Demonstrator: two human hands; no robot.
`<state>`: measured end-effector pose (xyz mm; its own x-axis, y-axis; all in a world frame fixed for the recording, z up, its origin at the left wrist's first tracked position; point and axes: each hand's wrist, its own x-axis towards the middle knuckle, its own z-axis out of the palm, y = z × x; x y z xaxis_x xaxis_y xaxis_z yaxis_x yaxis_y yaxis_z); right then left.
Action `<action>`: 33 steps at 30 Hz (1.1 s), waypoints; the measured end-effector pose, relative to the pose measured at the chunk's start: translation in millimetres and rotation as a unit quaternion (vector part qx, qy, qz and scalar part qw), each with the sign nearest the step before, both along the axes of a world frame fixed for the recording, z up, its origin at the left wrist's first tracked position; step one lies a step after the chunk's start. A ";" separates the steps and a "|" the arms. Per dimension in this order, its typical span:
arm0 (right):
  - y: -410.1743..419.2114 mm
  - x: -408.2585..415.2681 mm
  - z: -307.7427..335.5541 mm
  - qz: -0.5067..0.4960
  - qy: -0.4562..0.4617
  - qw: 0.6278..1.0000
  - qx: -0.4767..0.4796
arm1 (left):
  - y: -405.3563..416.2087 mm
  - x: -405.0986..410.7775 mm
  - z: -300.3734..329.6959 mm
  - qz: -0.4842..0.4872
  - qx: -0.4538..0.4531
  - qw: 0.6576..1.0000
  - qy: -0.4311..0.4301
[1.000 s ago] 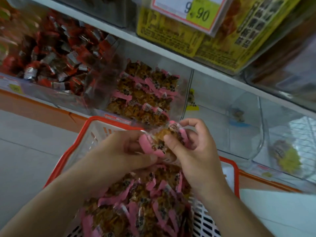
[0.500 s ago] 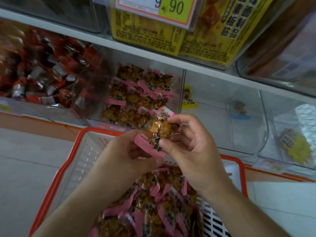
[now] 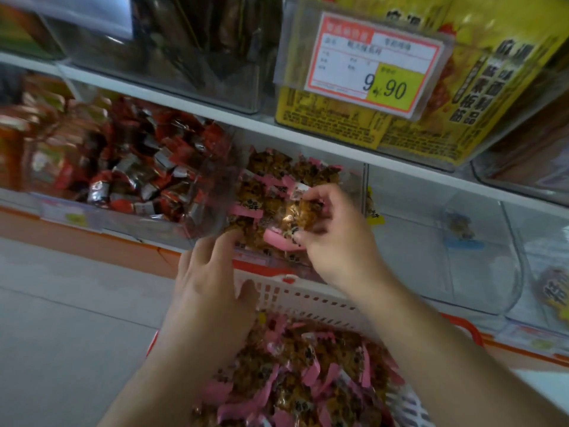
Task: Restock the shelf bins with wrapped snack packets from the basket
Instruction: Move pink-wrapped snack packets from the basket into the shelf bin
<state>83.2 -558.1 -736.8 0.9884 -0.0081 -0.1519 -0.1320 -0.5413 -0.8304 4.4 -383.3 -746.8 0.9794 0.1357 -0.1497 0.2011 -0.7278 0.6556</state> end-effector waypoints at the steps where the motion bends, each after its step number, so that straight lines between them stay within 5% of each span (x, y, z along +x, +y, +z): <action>1: 6.4 15.8 -5.8 0.006 0.000 0.999 -0.034 | 3.0 -0.1 -1.4 -0.006 0.026 1.000 0.008; 12: 41.8 96.0 -59.7 0.050 -0.028 0.979 -0.195 | 7.2 2.8 -3.9 -0.025 0.059 0.997 0.035; 19: 43.2 99.8 -83.8 0.050 -0.036 0.926 -0.372 | 6.9 1.7 -4.1 -0.032 0.074 0.996 0.035; 27: 32.2 63.9 -50.1 0.050 -0.081 0.964 -0.250 | 11.4 5.4 3.0 -0.024 0.059 0.998 0.027; 33: -3.9 -58.6 1.2 0.127 -0.164 0.970 -0.129 | 22.6 -2.4 10.3 0.045 0.027 0.998 0.032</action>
<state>24.6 -562.0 -735.6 0.9583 0.2453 0.1468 0.2812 -0.7174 -0.6374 2.0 -360.7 -736.5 0.9515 0.2327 -0.2013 0.3075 -0.7392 0.5992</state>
